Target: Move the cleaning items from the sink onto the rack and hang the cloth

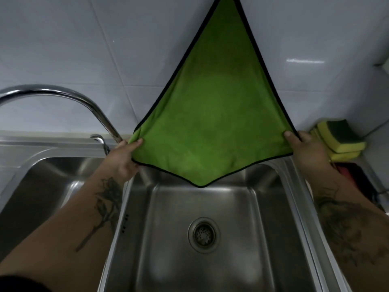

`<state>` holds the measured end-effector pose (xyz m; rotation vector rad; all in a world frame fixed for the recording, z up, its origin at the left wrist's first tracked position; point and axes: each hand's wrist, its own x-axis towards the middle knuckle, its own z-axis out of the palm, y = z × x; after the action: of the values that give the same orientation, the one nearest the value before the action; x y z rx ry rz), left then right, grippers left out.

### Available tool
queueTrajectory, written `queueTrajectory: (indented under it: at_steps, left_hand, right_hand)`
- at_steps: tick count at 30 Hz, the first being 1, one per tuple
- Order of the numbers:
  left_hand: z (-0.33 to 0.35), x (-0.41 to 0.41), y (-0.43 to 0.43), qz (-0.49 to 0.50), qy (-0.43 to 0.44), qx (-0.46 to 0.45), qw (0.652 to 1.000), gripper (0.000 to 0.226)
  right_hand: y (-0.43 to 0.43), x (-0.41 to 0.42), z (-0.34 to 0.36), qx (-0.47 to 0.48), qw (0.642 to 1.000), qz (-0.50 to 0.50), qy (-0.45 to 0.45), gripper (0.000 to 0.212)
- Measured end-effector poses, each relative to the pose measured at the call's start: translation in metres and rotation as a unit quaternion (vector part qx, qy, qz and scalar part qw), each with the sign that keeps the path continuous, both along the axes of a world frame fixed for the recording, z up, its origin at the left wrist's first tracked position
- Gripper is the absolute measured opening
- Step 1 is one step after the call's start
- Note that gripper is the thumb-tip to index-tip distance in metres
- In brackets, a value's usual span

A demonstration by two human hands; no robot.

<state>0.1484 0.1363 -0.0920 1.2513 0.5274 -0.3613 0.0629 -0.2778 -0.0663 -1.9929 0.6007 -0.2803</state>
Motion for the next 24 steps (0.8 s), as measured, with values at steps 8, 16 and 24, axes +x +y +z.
queueTrajectory:
  at_steps: [8,16,24]
  left_hand:
    - [0.004,0.002,0.0,0.005,0.019,-0.008,1.0,0.014]
    - [0.046,-0.023,-0.02,0.002,0.013,0.064,0.998,0.018]
    - [0.172,-0.05,-0.028,-0.109,-0.165,0.228,0.953,0.068]
  right_hand:
    - [0.008,0.0,0.006,0.022,0.999,-0.039,-0.007,0.032]
    - [0.018,-0.007,0.032,0.232,0.969,-0.082,-0.011,0.015]
    - [0.047,-0.022,0.134,0.06,0.998,0.033,-0.005,0.043]
